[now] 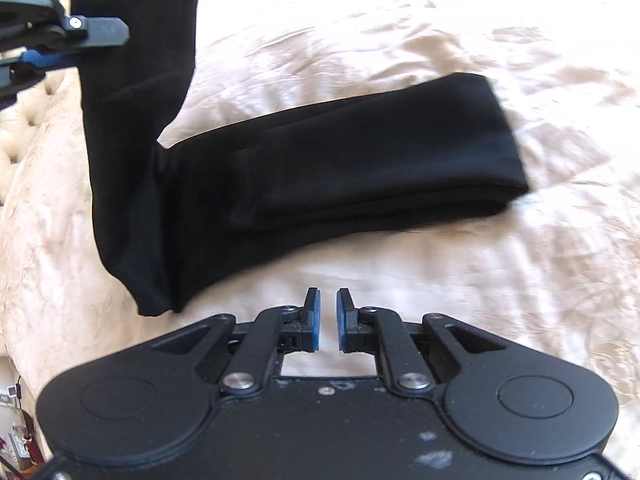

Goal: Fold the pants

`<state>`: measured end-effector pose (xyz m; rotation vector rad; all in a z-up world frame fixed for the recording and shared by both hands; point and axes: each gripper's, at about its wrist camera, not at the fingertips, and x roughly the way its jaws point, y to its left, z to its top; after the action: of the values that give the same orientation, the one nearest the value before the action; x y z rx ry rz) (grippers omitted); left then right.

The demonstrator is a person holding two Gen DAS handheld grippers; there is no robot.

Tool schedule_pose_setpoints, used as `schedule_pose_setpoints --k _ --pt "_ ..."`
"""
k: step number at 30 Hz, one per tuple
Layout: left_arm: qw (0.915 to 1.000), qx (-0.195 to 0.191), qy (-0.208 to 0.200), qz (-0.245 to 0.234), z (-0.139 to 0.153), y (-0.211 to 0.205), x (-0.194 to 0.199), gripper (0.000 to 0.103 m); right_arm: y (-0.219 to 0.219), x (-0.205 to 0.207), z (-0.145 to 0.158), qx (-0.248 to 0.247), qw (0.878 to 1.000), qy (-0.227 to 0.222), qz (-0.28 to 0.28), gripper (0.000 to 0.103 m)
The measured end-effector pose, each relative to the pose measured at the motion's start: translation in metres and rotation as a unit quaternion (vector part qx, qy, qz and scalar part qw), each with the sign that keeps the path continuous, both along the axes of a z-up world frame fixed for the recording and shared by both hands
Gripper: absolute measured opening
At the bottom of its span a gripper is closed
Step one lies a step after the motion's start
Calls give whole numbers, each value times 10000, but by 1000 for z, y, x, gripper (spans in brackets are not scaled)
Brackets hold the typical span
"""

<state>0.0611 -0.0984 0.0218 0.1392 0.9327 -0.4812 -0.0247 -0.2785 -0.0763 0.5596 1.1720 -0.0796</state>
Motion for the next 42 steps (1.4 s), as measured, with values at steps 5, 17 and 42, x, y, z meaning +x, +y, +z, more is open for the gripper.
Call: schedule_pose_setpoints --k 5,17,42 --pt "9944 638 554 -627 -61 -68 -18 20 -47 -19 -7 -77 9993 119 -356 13" --pt "9852 512 460 -1571 -44 -102 -42 25 -85 -20 3 -413 9969 136 -652 15" --pt "9685 1611 1757 721 -130 74 66 34 -79 109 -3 -513 9980 -368 -3 42"
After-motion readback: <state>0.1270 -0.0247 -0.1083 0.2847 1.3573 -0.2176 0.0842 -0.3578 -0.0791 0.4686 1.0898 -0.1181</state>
